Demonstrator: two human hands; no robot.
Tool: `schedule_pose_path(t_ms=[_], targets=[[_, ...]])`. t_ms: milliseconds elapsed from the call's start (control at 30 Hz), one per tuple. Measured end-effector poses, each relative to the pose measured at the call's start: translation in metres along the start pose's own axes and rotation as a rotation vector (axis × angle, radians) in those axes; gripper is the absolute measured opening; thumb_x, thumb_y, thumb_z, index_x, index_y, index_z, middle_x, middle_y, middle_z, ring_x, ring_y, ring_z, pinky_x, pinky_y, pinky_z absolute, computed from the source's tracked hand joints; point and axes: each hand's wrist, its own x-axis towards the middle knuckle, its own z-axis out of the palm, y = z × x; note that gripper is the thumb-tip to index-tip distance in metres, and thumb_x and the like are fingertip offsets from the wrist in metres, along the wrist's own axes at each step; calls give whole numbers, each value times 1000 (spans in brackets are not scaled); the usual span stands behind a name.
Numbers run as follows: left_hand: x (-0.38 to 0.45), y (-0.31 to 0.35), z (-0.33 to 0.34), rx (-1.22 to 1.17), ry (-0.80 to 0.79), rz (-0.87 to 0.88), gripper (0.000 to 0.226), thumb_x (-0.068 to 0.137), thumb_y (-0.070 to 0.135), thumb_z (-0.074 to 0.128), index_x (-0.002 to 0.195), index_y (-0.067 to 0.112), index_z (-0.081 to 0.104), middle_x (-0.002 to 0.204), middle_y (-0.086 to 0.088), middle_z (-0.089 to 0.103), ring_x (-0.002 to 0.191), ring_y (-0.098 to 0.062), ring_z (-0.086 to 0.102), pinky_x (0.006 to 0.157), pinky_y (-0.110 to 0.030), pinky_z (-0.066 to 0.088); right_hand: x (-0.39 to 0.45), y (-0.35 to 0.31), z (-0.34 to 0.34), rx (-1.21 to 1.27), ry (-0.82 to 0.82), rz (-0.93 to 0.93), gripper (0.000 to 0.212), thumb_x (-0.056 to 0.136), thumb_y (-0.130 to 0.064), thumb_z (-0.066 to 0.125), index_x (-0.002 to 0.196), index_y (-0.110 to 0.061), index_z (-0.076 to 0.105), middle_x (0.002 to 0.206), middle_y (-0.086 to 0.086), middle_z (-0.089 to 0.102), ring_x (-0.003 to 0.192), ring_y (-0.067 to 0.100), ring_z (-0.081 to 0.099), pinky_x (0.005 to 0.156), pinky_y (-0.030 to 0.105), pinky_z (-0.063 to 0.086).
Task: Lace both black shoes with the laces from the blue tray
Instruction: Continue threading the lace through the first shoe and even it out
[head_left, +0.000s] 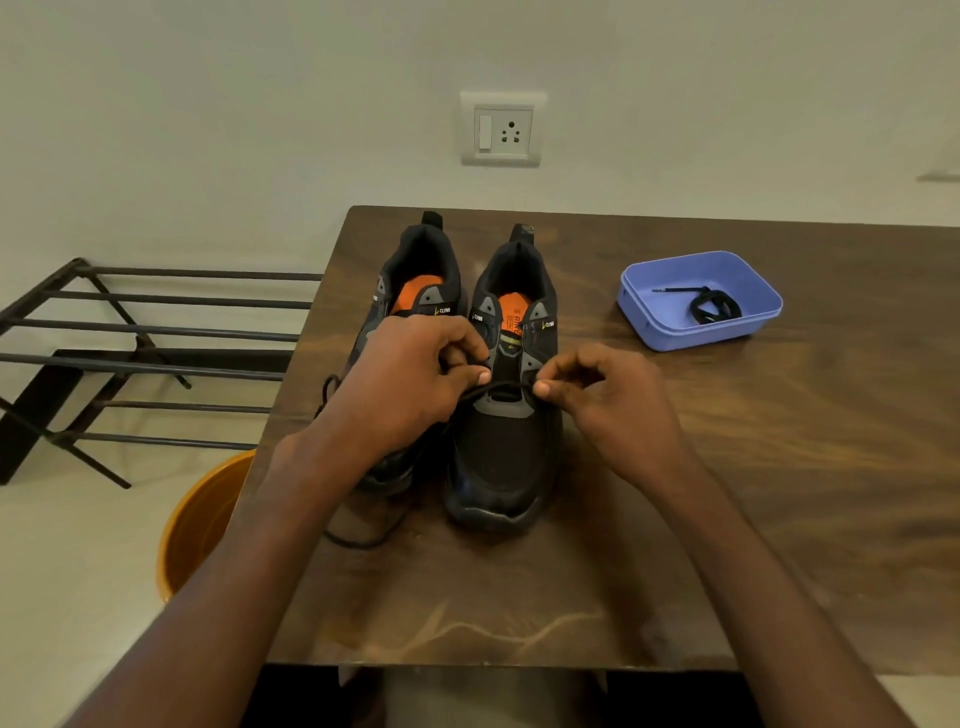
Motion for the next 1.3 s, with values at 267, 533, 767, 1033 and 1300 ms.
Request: schedule_pose_path(t_ms=[267,533,767,1033,1300], targets=[[2,-4,-4,81,-33,64,9,95,16,73,100,23,76,93,13,74,87,0,67,82,-16,52,8,16,-20,299,435,180,15,106,-15,53,102,-11,68,90,1,74,79,6,74,81,27,57],[0,-6,-3,-11,-38,34,6,96,15,71,98,20,73,88,8,72,68,3,65,56,-16,53,2,9,-10,-170,285,-141,23,93,-24,73,115,-24,69,118,-8,64,109,4,58,96,22,46],[-3,-4,-5,-103,-85,-19,3,100,15,67,99,18,68,91,0,71,42,-11,61,43,-18,48,1,6,0,-70,129,-86,18,95,-9,70,90,-26,71,90,-15,70,89,0,64,81,23,53],[-2,-6,-4,-68,-86,2,6,99,11,67,94,16,66,83,-3,69,49,-6,61,47,-14,47,6,29,-20,-132,533,-16,17,92,-12,69,104,-24,72,111,-3,66,93,0,55,90,25,50],[-1,-7,-3,-52,-85,35,6,98,11,69,95,16,68,82,5,68,64,4,62,57,-9,47,0,5,2,-83,105,-109,13,93,-14,74,95,-27,75,95,-11,72,91,1,64,81,19,51]])
